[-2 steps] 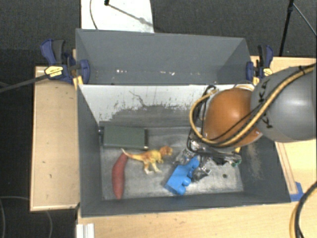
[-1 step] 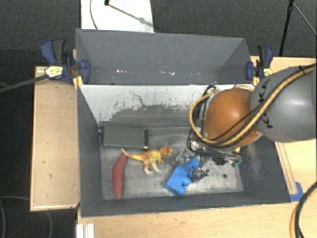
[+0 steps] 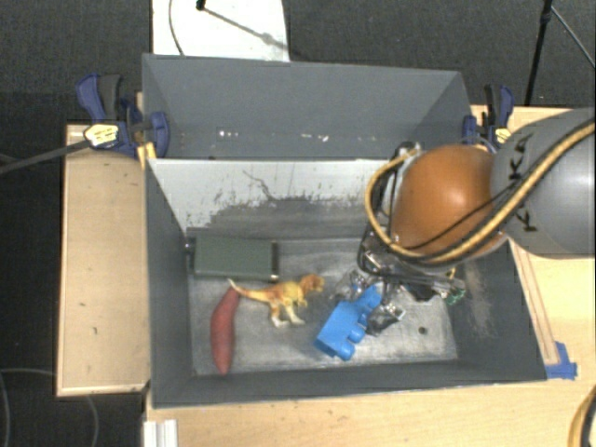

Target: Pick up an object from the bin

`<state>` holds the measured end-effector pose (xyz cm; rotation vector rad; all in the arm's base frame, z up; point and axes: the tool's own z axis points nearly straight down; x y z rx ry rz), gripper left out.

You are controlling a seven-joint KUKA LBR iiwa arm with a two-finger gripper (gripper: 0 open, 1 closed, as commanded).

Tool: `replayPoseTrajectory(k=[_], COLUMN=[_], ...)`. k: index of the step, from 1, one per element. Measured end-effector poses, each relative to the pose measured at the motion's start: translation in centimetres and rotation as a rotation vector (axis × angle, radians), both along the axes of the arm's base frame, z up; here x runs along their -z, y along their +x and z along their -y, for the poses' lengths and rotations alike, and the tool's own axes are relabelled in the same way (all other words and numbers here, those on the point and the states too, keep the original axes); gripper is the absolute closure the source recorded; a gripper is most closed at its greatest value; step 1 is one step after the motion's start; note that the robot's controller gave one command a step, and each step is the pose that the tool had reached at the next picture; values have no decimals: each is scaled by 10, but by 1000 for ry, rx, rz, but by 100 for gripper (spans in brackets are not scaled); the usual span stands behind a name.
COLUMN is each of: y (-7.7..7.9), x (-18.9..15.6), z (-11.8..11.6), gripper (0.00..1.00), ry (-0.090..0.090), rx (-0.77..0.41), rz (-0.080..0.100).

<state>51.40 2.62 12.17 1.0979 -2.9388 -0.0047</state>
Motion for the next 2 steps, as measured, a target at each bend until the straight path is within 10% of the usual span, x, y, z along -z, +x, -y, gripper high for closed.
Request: replayPoseTrajectory(k=[1, 2], y=[7, -22], x=[-62, -119], z=[-1, 8], gripper=[100, 100], ry=[0, 0], rx=[-12, -8], rz=[4, 7])
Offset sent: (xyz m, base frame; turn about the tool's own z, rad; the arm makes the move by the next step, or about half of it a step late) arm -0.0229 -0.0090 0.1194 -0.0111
